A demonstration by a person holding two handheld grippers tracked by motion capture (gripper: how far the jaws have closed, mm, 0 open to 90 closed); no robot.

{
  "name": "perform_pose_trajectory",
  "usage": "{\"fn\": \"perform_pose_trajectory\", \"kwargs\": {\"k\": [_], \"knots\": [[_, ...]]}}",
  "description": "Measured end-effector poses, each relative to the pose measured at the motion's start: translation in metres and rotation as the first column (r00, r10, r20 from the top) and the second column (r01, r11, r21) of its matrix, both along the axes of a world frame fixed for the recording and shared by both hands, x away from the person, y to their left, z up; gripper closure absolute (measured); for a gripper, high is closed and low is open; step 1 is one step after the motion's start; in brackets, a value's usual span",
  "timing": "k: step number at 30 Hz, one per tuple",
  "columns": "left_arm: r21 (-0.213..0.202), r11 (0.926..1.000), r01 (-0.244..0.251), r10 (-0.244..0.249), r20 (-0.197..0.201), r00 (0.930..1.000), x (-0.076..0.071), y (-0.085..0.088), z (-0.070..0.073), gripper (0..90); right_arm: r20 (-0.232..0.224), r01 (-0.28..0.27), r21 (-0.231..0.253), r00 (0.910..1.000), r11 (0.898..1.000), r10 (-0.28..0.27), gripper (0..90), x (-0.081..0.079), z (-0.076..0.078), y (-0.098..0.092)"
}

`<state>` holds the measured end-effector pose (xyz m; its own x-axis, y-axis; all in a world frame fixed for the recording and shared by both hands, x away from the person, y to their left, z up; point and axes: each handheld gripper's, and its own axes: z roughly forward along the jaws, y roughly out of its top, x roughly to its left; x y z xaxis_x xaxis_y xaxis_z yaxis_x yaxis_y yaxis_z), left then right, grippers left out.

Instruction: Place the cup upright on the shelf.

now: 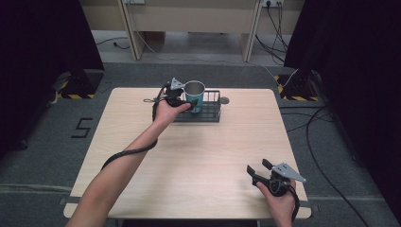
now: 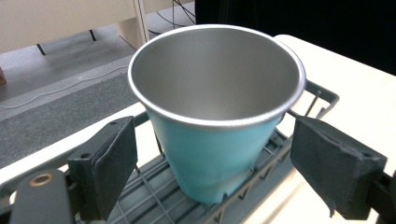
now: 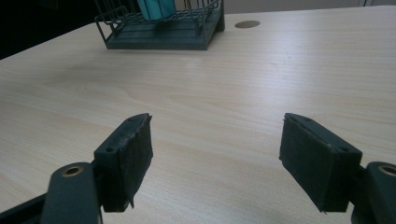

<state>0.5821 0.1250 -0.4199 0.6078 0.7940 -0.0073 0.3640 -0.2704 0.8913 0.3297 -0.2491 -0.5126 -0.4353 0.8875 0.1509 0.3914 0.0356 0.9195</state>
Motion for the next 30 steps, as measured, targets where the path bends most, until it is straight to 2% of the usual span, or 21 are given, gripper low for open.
{"fn": "perform_pose_trajectory", "kwargs": {"k": [30], "knots": [[-0.007, 0.9999, 0.015, -0.014, 0.038, 0.9992, -0.046, 0.039, 0.004, 14.3, 0.002, 0.005, -0.003, 1.0, 1.0, -0.005, 26.1, 0.0, 0.0, 0.0]]}}
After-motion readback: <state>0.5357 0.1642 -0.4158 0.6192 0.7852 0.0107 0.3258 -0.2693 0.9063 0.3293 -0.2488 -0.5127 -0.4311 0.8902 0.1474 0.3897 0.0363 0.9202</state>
